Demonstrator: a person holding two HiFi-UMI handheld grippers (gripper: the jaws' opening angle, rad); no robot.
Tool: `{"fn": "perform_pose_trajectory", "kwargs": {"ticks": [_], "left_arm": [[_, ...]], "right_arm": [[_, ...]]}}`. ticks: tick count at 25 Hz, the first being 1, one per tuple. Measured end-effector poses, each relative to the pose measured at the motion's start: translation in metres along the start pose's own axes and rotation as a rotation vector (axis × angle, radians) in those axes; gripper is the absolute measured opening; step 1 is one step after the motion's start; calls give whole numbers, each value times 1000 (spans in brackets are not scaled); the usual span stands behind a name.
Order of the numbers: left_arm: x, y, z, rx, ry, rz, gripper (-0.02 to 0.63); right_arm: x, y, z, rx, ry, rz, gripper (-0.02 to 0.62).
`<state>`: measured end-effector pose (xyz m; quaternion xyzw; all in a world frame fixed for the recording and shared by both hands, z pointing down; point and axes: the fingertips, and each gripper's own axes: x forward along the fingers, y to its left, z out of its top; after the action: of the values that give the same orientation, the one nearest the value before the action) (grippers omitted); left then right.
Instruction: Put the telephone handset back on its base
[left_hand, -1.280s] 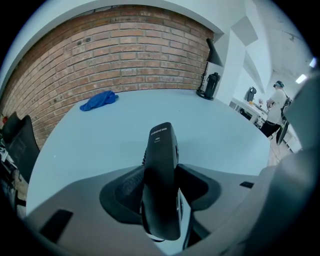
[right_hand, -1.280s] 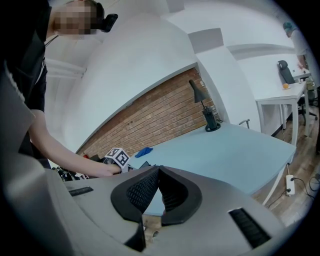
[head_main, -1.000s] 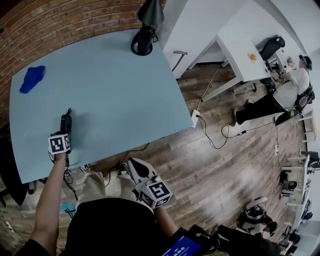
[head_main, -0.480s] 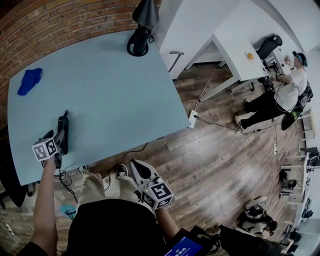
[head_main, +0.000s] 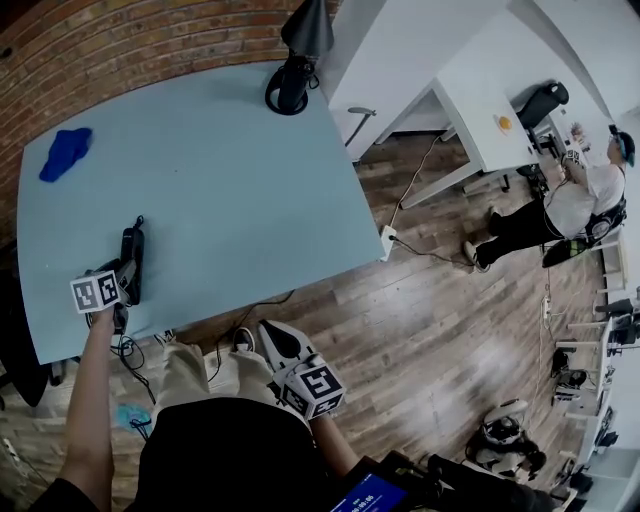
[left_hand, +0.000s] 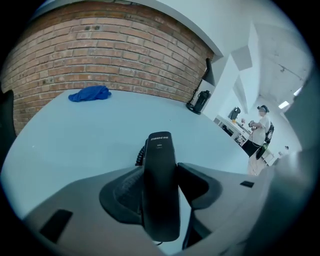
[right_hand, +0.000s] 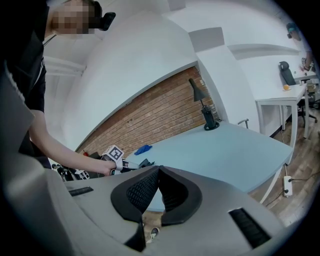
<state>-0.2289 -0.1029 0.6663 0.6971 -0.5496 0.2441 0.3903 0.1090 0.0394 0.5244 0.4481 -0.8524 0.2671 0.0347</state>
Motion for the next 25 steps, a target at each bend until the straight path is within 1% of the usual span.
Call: {"fn": "perform_pose_trajectory", "kwargs": {"ticks": [3,8,14,20,21,22,23,25], "left_arm": [[-2,-2,1,49,11,46,243],[1,2,0,39,4,68,249],[1,-2,-1,154,46,101,244],[3,-4,-7,191,38,134,252],[3,-5,-9,198,32,135,258],[1,-7,-10,203,18,135,278],[-4,-8,-10,205,-7,134,281],[-20,-11,-5,201,-91,125,281]], "right_arm": [[1,2,0,-5,-4,1,17],[-2,3,-4,-6,-1,-6,17],[-13,-5,-9,11,-8,-32,17],[-12,-8,-9,8,-8,-31,17],[-11,-9,-8,5,-6,-27,18],[-9,-9,-7,2,-4,-24,17],[-7,-8,-7,0,-1,-18,17],[1,-6,-4,-7,6,3,17]]}}
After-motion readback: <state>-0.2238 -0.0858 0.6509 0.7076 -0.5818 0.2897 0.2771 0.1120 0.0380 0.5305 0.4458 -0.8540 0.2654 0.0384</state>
